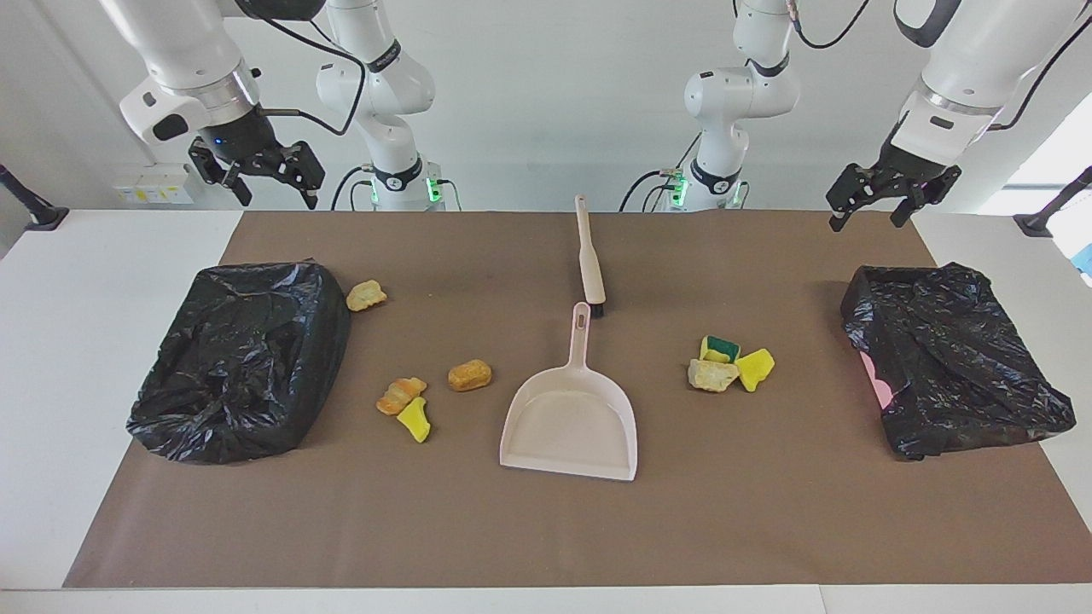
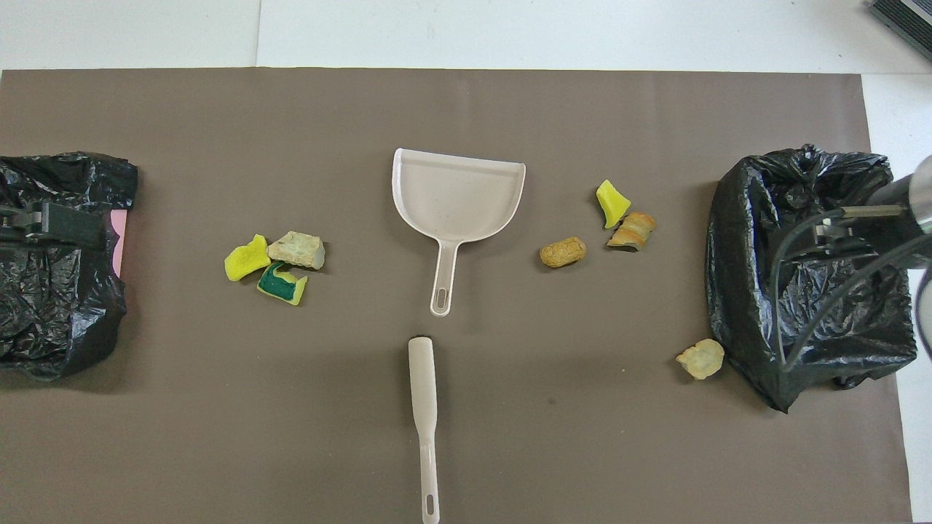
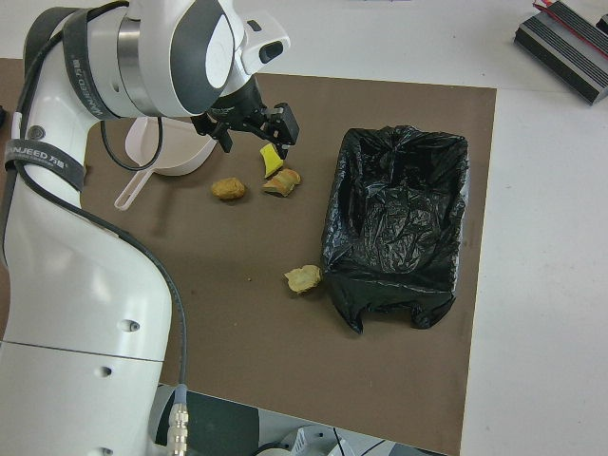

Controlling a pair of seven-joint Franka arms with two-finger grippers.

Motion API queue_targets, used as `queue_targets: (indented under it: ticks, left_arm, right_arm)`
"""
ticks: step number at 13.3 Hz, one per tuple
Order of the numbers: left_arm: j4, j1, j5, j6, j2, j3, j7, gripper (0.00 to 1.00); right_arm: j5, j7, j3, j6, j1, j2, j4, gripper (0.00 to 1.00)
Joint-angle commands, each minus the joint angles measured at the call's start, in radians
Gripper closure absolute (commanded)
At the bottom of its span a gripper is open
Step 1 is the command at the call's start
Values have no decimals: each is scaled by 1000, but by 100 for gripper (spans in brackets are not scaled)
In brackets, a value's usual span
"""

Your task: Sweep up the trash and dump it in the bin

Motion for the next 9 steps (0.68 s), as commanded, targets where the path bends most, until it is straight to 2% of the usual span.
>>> queue_targets:
  ticks: [1, 4, 9]
  left_arm:
    - [2, 13, -8, -4, -7, -6, 0, 0]
    - [2, 13, -8, -4, -6, -6, 0, 0]
    - [5, 13, -8, -4, -7, -6, 0, 0]
  right_arm:
    - [65, 104, 3, 74, 48, 62, 3, 0]
    - [90, 205, 3, 134, 121, 154, 6, 0]
    - [104, 397, 3, 316, 259, 281, 24, 0]
